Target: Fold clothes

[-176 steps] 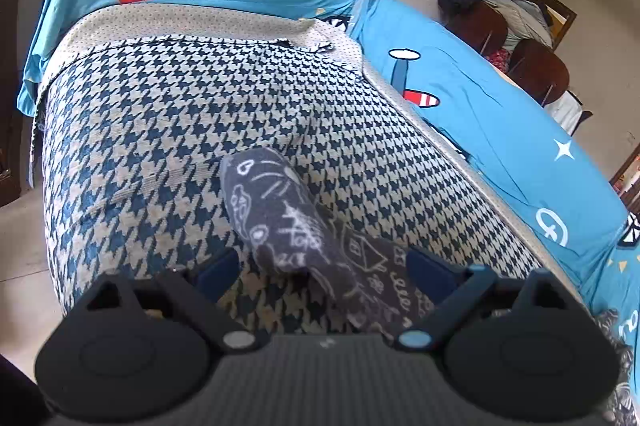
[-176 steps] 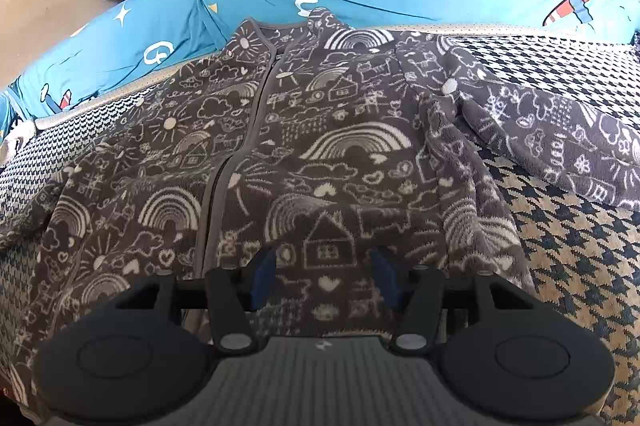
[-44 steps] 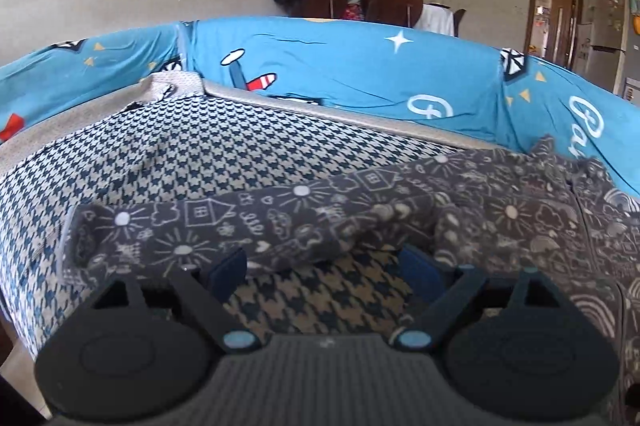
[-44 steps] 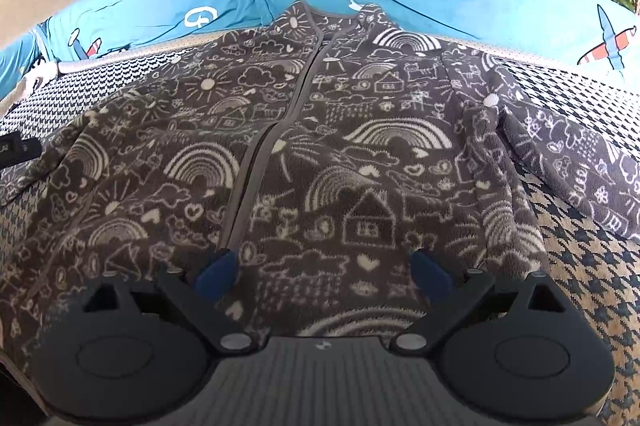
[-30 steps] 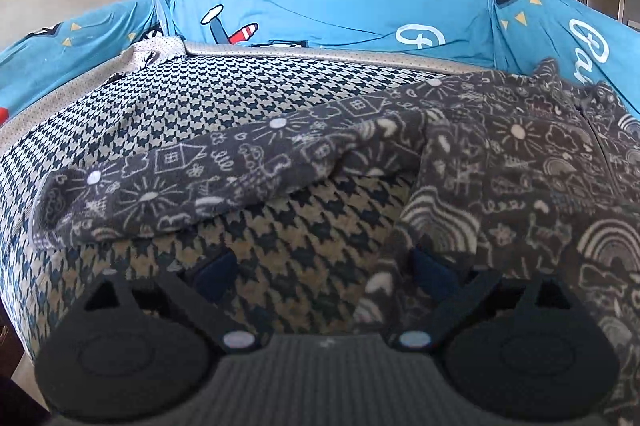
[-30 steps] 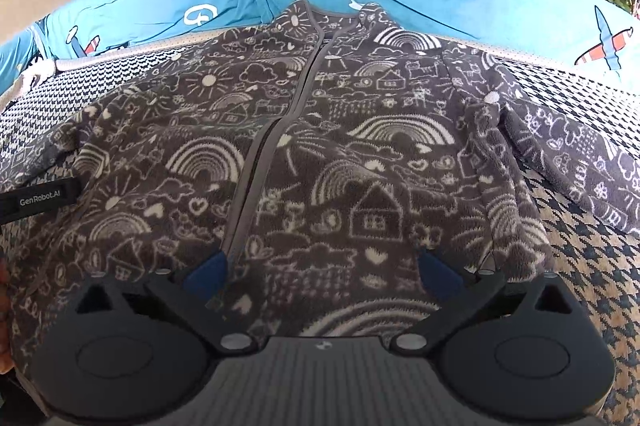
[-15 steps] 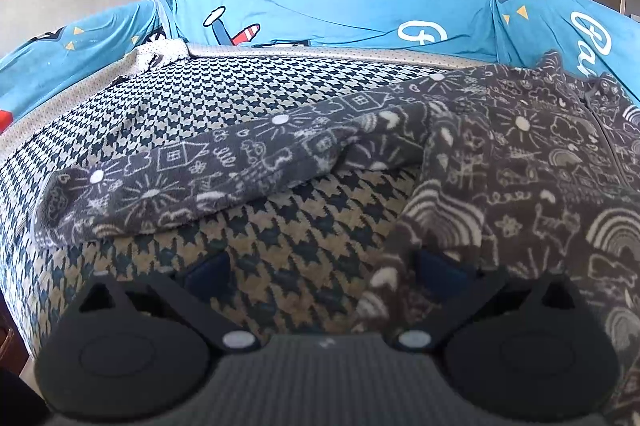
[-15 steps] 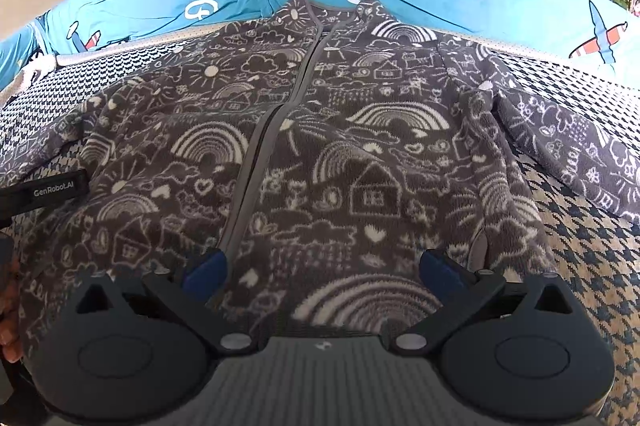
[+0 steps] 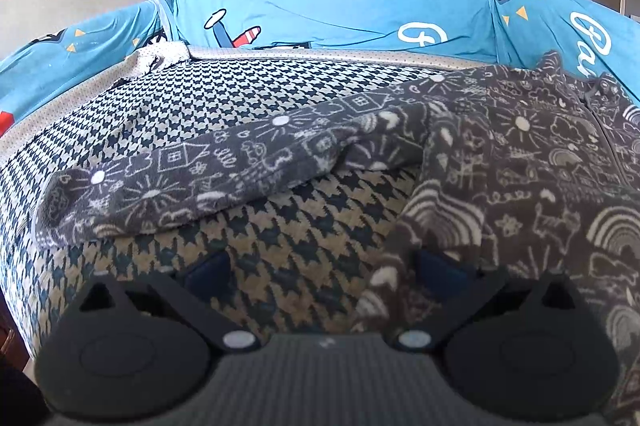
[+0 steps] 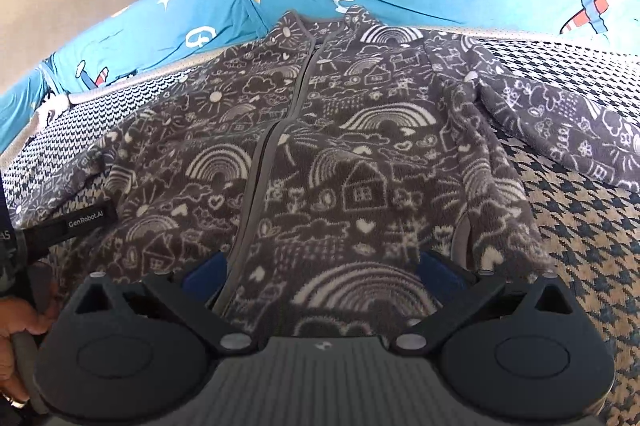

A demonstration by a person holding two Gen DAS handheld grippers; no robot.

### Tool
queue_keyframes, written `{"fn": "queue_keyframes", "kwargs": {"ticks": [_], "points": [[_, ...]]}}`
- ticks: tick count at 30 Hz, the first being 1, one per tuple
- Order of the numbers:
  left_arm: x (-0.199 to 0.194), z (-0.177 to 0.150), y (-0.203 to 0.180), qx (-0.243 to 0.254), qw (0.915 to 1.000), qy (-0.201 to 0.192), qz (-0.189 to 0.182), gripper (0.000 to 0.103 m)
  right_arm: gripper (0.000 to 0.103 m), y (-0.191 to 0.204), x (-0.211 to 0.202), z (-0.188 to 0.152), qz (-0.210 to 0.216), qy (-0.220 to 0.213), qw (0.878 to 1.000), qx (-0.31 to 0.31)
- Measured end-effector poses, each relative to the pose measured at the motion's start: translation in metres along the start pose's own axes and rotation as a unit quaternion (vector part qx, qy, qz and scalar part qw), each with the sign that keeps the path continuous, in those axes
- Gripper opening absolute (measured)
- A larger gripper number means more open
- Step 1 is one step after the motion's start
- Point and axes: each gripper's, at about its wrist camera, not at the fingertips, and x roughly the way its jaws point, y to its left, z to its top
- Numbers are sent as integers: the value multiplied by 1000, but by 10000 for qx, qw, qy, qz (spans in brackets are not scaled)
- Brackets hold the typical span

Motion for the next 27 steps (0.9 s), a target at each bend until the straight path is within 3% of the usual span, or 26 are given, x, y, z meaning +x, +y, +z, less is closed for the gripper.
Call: {"fn": "queue_keyframes", "kwargs": {"ticks": [6, 10, 19, 24, 27], "points": [[0, 0, 0, -17, 10000, -9, -12, 103, 103, -22, -18, 3, 122, -387, 9990, 199], [0, 0, 0, -15, 10000, -15, -1, 103, 103, -53, -28, 8, -55, -572, 9950, 819], [-1, -1, 0, -24, 10000, -20, 2, 103, 103, -116, -44, 5, -1355, -731, 9734, 1697], [-1, -1, 1, -33, 10000, -22, 0, 103, 97, -150, -51, 0, -2066, -747, 9503, 2205], [-1, -1, 1, -35, 10000, -21, -2, 103, 94, -164, -53, 3, -2736, -780, 9291, 2362]]}}
